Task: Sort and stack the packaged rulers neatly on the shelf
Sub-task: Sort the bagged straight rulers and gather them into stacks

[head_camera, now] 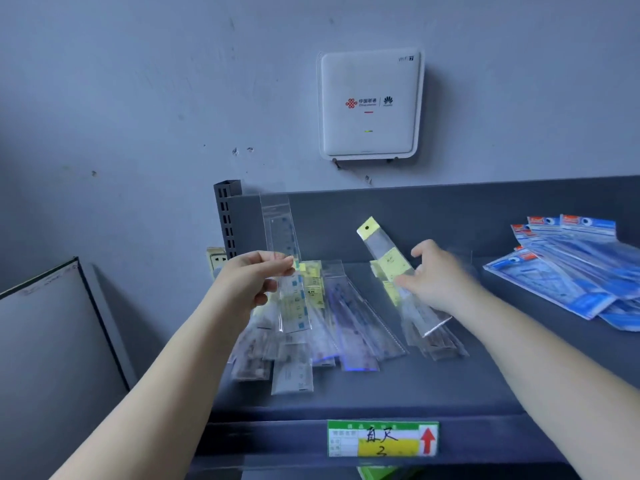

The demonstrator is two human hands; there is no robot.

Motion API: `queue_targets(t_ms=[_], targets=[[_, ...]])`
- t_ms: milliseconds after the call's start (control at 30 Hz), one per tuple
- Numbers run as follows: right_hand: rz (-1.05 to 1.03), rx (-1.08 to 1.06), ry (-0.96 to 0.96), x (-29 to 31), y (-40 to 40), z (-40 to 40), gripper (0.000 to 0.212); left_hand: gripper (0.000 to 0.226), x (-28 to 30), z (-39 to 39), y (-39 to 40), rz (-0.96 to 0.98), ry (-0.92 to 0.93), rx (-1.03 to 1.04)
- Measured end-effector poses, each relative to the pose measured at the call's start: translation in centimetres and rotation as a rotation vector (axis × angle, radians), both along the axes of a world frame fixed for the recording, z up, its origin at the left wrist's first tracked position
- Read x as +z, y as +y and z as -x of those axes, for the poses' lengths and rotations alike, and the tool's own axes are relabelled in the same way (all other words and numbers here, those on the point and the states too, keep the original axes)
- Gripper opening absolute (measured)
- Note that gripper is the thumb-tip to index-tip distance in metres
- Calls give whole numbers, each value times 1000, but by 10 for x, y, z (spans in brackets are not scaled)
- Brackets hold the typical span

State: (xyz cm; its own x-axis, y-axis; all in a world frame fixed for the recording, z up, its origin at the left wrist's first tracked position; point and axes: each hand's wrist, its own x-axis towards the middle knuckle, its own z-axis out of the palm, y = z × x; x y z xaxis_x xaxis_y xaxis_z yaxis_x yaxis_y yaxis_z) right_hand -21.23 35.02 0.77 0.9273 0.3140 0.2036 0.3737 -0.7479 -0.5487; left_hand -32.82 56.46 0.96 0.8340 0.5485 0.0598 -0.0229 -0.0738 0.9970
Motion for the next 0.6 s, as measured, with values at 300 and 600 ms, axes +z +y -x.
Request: queue_targets(t_ms=[300, 600], targets=[[377, -32, -97, -6, -18, -1, 45, 19, 17, -33, -60, -44, 8, -175], [-139, 5, -74, 1, -71, -36, 18, 11, 24, -70, -105, -46, 82, -280]])
